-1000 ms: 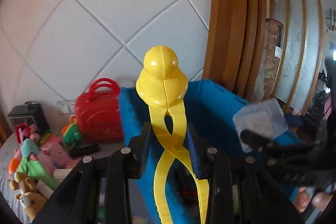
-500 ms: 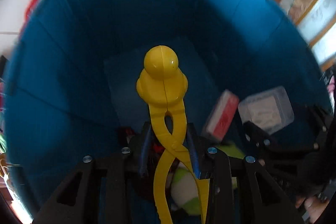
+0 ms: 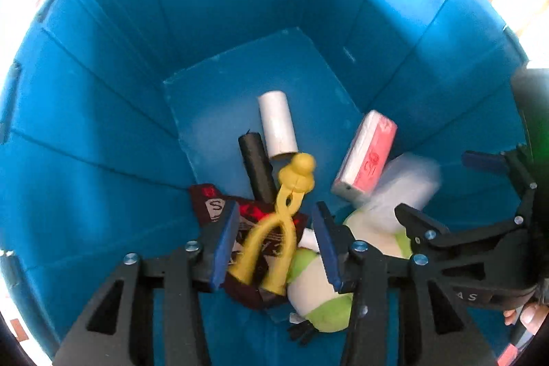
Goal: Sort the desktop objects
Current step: 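Open both grippers to drop the yellow clip and floss box into the crate, then move both grippers back to the pile on the bed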
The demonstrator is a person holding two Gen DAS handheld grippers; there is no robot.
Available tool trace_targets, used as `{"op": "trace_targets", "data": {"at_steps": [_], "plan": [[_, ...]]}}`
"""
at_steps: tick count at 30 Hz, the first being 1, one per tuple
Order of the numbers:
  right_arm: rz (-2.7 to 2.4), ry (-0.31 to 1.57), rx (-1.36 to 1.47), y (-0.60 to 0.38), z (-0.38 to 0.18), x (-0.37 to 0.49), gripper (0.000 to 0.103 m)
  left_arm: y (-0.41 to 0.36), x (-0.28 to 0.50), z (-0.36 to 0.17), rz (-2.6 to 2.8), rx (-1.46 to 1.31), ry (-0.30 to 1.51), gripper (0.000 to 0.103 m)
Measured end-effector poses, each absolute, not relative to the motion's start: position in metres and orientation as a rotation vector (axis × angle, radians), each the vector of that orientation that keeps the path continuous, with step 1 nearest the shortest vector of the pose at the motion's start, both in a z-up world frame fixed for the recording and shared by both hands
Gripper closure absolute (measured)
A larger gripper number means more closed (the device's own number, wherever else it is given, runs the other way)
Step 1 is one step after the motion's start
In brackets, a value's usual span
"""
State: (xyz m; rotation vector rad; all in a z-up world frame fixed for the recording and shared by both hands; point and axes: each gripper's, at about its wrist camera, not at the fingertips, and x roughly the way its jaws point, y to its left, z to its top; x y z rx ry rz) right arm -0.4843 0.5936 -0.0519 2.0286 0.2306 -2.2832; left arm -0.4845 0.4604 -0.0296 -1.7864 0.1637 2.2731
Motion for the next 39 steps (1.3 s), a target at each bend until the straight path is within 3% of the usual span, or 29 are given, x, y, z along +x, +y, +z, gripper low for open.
{"op": "trace_targets", "data": {"at_steps": [8,14,20,31,39], "plan": [[-2.440,0.202,1.808,0.585,0.010,-0.446,0.000,0.433,-0.443,0.043,2.411,-1.509,0.053,0.059],[-2.628,0.225,1.472,0.557,0.066,-0.382,0.000,0.394,-0.377,0.100,2.586,-1.158,0.033,0.040],[-2.799,0.236,1.178,0.522,0.092,-0.323,0.000,0.345,-0.319,0.125,2.791,-0.876,0.027,0.037],[-2.952,0.194,0.703,0.423,0.099,-0.240,0.000,0.236,-0.247,0.101,2.980,-0.559,0.004,0.034],[-2.805,0.180,0.632,0.332,0.086,-0.223,0.000,0.125,-0.220,0.065,3.088,-0.658,0.014,0.034]]}}
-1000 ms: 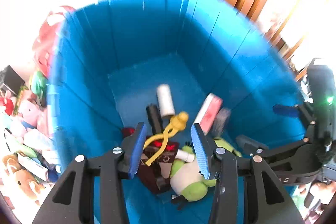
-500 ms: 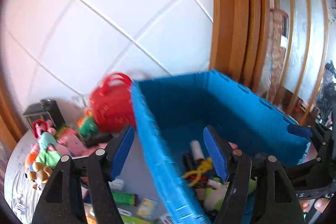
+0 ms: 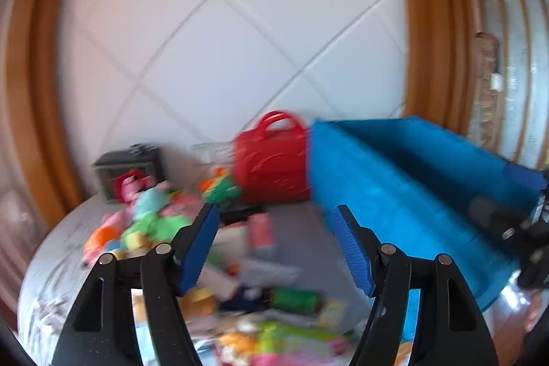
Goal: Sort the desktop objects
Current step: 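Move both grippers back to the pile on the bed, then reach both grippers toward the brown teddy bears in the pile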
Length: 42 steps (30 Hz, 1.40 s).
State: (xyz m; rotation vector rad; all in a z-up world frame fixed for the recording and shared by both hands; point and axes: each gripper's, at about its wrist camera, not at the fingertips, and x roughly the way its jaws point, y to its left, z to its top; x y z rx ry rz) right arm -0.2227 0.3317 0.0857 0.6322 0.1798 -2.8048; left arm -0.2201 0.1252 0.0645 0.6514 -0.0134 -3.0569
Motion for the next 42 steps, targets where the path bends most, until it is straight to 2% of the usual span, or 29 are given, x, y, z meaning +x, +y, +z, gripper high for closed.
{"op": "trace_targets", "data": {"at_steps": [10,17,23,29,33,34,35,36,37,38,40,42], "plan": [[-2.602,0.109,0.934,0.243,0.013,-0.253,0.000,-0.020,-0.204,0.000,-2.764,0.812,-0.026,0.034],[-2.540,0.068,1.123,0.193,-0.035,-0.264,0.000,-0.083,-0.191,-0.047,-2.691,0.955,0.009,0.034],[-2.469,0.063,1.221,0.158,-0.060,-0.273,0.000,-0.091,-0.198,-0.087,-2.714,1.104,0.082,0.034],[-2.366,0.194,1.244,0.135,-0.080,-0.280,0.000,-0.066,-0.222,-0.122,-2.728,1.204,0.142,0.034],[-2.316,0.215,1.264,0.135,-0.093,-0.289,0.001,-0.048,-0.240,-0.149,-2.718,1.327,0.168,0.035],[-2.301,0.214,1.267,0.136,-0.097,-0.292,0.001,-0.042,-0.244,-0.155,-2.700,1.343,0.144,0.037],[-2.287,0.216,1.272,0.138,-0.101,-0.295,0.001,-0.039,-0.247,-0.160,-2.678,1.356,0.117,0.048],[-2.272,0.219,1.278,0.139,-0.105,-0.298,0.001,-0.038,-0.250,-0.165,-2.659,1.378,0.116,0.054],[-2.264,0.222,1.282,0.138,-0.108,-0.301,0.001,-0.041,-0.250,-0.167,-2.638,1.391,0.132,0.066],[-2.257,0.228,1.287,0.137,-0.111,-0.303,0.002,-0.045,-0.249,-0.166,-2.627,1.390,0.141,0.073],[-2.252,0.228,1.306,0.135,-0.118,-0.307,0.010,-0.060,-0.243,-0.161,-2.578,1.354,0.108,0.073],[-2.236,0.190,1.326,0.133,-0.120,-0.307,0.013,-0.085,-0.237,-0.156,-2.504,1.297,0.051,0.073]]}}
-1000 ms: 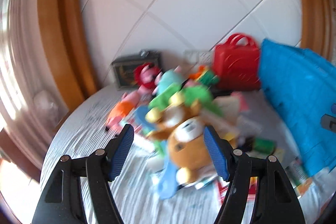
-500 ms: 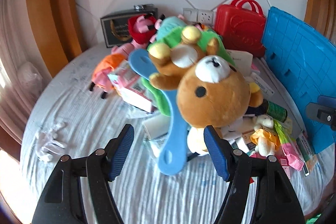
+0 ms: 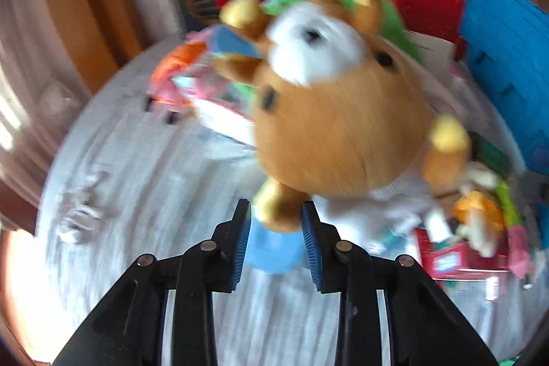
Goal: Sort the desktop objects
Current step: 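Reach both grippers toward the brown teddy bears in the pile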
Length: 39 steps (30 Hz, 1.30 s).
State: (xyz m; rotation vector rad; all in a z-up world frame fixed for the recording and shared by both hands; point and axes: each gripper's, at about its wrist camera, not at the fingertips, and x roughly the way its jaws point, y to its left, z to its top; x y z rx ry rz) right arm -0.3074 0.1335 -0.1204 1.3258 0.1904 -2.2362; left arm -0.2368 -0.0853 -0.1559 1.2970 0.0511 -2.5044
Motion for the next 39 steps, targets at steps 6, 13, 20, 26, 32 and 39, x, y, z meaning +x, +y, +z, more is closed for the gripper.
{"op": "trace_targets", "data": {"at_steps": [6,13,20,26,32,39], "plan": [[-2.215,0.126,1.340,0.096,-0.127,-0.303,0.013,-0.173,-0.243,-0.147,-2.390,1.289,0.114,0.073],[-2.437,0.035,1.378,0.058,-0.130,-0.297,0.017,-0.187,-0.230,-0.129,-2.683,1.397,0.210,0.069],[-2.509,0.044,1.585,0.049,-0.150,-0.297,0.020,-0.156,-0.233,-0.162,-2.779,1.639,0.085,0.068],[-2.300,0.026,1.502,-0.026,-0.162,-0.277,0.032,-0.173,-0.257,-0.153,-2.673,1.539,-0.019,0.070],[-2.116,-0.026,1.429,-0.093,-0.164,-0.273,0.032,-0.231,-0.261,-0.077,-2.679,1.246,0.012,0.068],[-2.142,0.049,1.453,-0.059,-0.163,-0.261,0.013,-0.230,-0.217,-0.088,-2.675,1.308,0.203,0.049]]}}
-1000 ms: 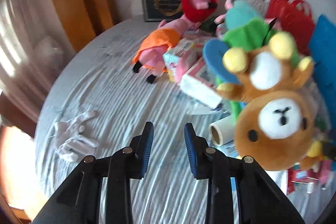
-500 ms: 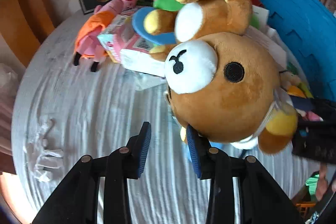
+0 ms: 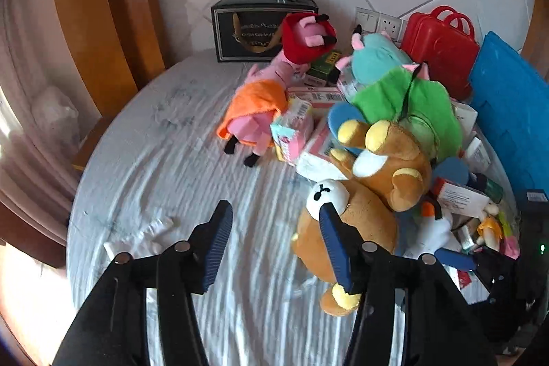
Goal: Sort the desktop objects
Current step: 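Reach both grippers toward the brown teddy bears in the pile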
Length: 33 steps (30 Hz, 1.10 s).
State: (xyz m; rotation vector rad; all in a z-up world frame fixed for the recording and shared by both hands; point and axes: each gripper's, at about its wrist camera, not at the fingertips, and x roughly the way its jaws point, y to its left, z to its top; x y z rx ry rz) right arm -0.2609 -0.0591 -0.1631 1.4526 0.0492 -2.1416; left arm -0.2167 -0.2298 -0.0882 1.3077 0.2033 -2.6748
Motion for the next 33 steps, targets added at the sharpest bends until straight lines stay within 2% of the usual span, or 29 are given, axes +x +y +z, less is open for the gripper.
{"op": "trace_targets", "data": {"at_steps": [6,9,12,15,17,20,23,26,27,28,30,33], "plan": [[-2.263,0.058,1.429,-0.011,-0.141,-0.267,0.013,-0.184,-0.208,-0.147,-2.657,1.534,0.379,0.046],[-2.311,0.086,1.373,0.000,-0.125,-0.269,0.009,-0.166,-0.197,-0.166,-2.669,1.614,0.444,0.046],[-2.302,0.119,1.347,-0.010,-0.119,-0.263,0.009,-0.153,-0.194,-0.185,-2.636,1.630,0.346,0.046],[-2.276,0.145,1.336,-0.013,-0.113,-0.258,0.009,-0.162,-0.192,-0.197,-2.618,1.618,0.345,0.048],[-2.260,0.172,1.322,-0.024,-0.114,-0.258,0.009,-0.171,-0.187,-0.205,-2.598,1.644,0.309,0.066],[-2.259,0.221,1.276,-0.044,-0.108,-0.256,0.009,-0.186,-0.182,-0.218,-2.532,1.673,0.205,0.066],[-2.248,0.248,1.243,-0.068,-0.105,-0.255,0.009,-0.200,-0.177,-0.221,-2.524,1.668,0.174,0.066],[-2.235,0.249,1.293,-0.089,-0.115,-0.257,0.009,-0.211,-0.173,-0.217,-2.514,1.602,0.011,0.066],[-2.239,0.254,1.331,-0.092,-0.121,-0.257,0.011,-0.215,-0.172,-0.216,-2.507,1.592,-0.019,0.066],[-2.242,0.260,1.376,-0.095,-0.129,-0.256,0.019,-0.222,-0.171,-0.216,-2.498,1.589,-0.036,0.066],[-2.216,0.254,1.476,-0.092,-0.150,-0.250,0.029,-0.240,-0.166,-0.210,-2.508,1.590,-0.023,0.066],[-2.212,0.210,1.543,-0.074,-0.169,-0.235,0.029,-0.254,-0.155,-0.191,-2.622,1.588,0.034,0.066]]}}
